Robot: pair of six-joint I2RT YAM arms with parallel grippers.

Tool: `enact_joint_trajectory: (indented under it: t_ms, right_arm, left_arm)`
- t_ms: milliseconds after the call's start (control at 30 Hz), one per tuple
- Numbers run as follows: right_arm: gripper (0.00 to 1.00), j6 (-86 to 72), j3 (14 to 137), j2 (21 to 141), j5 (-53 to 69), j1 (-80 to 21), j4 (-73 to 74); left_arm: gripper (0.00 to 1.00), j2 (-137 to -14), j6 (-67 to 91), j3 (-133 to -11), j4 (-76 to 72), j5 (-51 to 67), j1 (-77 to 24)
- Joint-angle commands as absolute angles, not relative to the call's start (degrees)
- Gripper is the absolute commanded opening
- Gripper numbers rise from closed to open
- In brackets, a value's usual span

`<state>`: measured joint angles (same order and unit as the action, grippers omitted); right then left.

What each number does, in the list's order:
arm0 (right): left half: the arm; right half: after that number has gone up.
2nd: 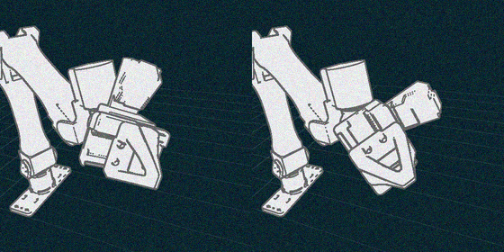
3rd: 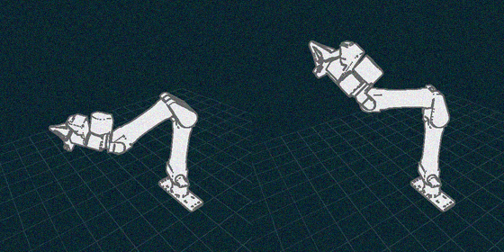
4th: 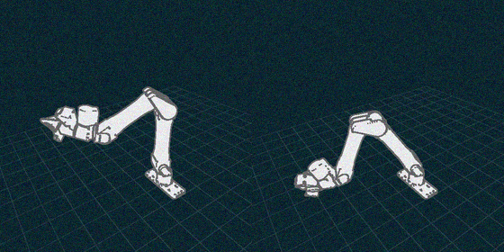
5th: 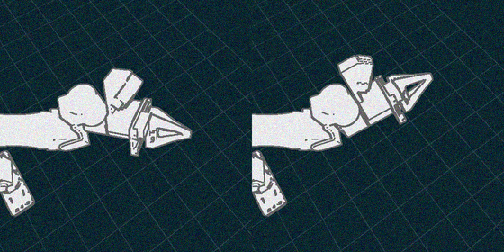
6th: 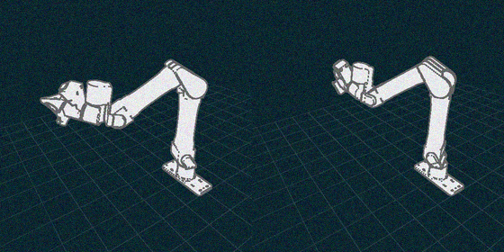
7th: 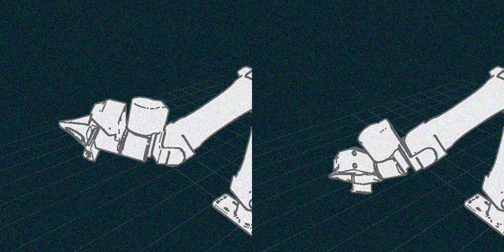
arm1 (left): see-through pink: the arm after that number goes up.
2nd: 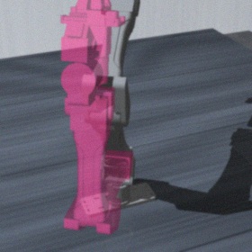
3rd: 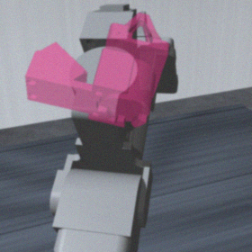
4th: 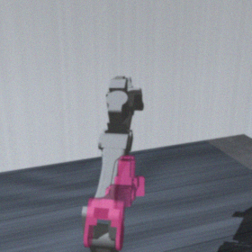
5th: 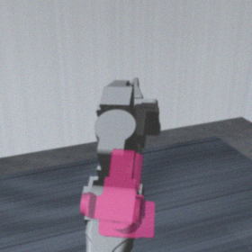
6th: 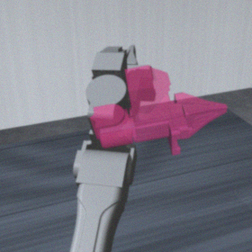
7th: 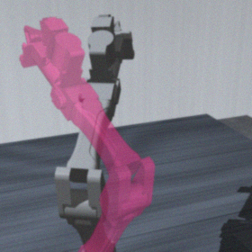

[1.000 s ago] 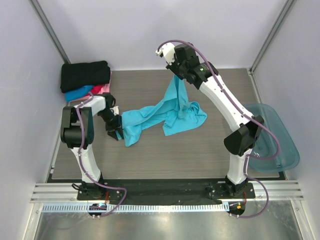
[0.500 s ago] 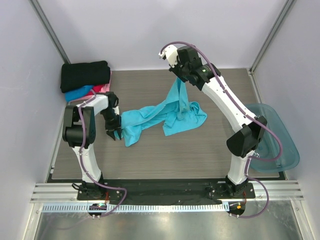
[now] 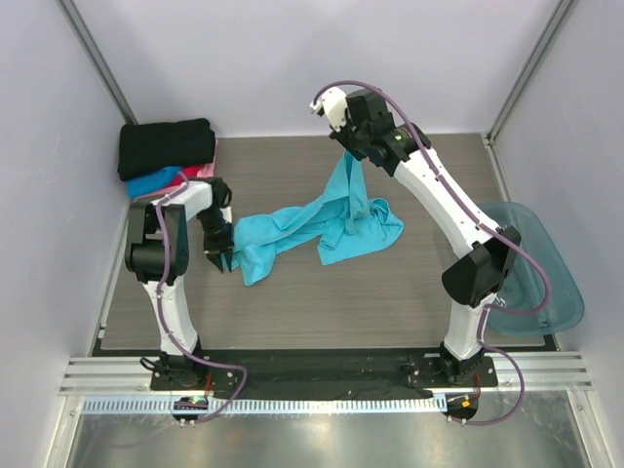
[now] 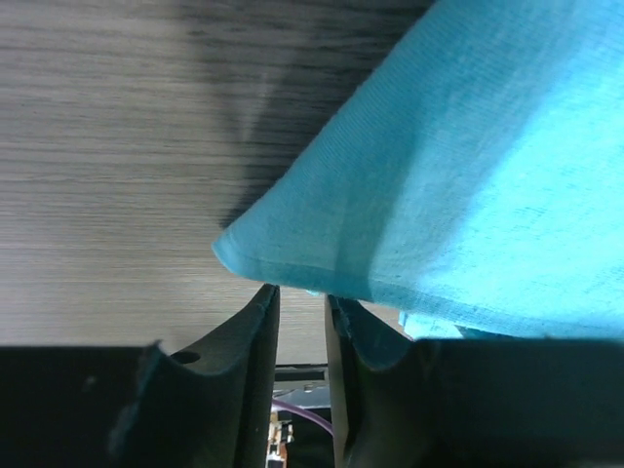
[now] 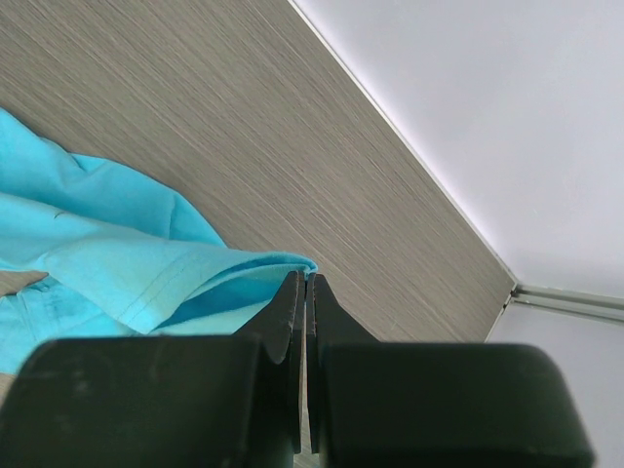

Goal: Fold and stack the t-shirts
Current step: Flatten the tshirt out

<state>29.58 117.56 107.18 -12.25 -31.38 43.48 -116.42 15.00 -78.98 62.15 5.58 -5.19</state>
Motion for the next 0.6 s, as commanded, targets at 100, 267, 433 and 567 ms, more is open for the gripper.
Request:
enact_joint_trajectory:
  t_ms: [100, 267, 433, 567]
  right_arm:
    - [0.01, 28.74, 119.36, 106.17, -12.39, -31.29, 42.19]
    - [0.01, 29.09, 119.62, 105.56, -13.18, -31.12, 42.01]
    - [0.01, 25.76, 124.09, 104.68, -14.33, -27.62, 41.40]
    - [0.01, 21.97, 130.07, 104.33, -13.89, -22.95, 40.96]
  left_arm:
    - [0.08, -121.29, 13.10, -79.45, 51.68, 3.52, -4.92]
    - [0.00, -116.47, 11.95, -78.93, 50.19, 2.55, -4.13]
    - [0.00, -104.54, 8.27, -80.06, 48.87, 0.79, -1.07]
    - [0.00, -97.22, 4.05, -84.28, 50.88, 0.61, 3.16]
